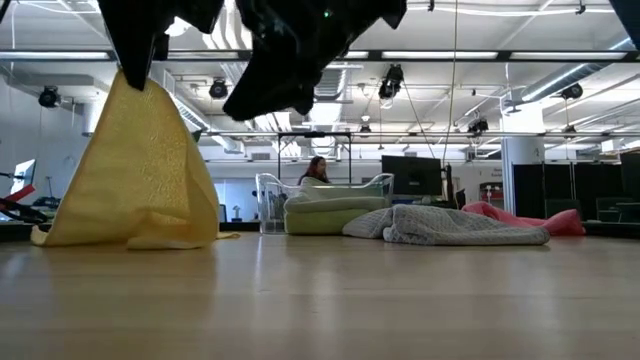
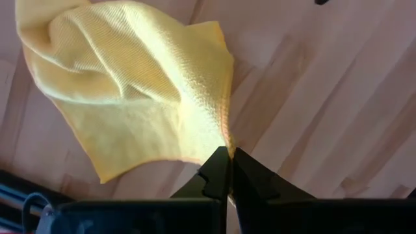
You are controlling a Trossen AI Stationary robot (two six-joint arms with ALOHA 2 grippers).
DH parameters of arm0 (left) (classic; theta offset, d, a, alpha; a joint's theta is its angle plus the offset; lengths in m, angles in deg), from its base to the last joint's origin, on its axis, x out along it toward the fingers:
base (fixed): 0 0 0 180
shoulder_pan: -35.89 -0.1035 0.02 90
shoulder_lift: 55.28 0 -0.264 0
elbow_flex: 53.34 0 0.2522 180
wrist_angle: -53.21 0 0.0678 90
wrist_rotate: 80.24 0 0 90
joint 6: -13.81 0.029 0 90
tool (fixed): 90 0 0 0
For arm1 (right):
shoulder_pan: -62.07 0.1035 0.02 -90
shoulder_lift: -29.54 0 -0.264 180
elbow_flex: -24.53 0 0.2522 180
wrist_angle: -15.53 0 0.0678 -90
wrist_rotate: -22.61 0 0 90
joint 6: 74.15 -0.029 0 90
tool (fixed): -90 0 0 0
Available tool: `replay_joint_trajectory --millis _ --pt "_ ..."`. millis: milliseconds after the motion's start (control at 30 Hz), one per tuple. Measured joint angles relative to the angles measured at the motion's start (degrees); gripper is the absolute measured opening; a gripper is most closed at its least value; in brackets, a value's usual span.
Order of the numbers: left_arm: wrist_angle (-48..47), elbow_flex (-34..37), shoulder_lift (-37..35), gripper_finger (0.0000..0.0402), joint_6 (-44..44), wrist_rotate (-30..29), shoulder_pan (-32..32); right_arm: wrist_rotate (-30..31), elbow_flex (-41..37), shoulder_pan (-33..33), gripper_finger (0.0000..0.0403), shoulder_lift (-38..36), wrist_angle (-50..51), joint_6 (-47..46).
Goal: Fold microfiber towels
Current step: Fold the yellow microfiber cloth
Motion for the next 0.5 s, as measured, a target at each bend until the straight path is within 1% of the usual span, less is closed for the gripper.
replay_joint_trajectory --millis 167,267,500 --pt "-3.79 -1.11 0.02 0.0 0.05 0.12 -0.09 0.39 0.02 0.13 0.0109 4.17 -3.16 -4.22" --pt "-6.42 -1.92 -0.15 0.0 0.07 0.12 -0.13 2.7 0.02 0.17 0.0109 6.55 -5.22 -6.51" --pt "-7.39 -2.03 -1.79 0.0 0.52 0.12 -0.13 4.52 0.02 0.18 0.0109 9.67 -11.28 -9.61"
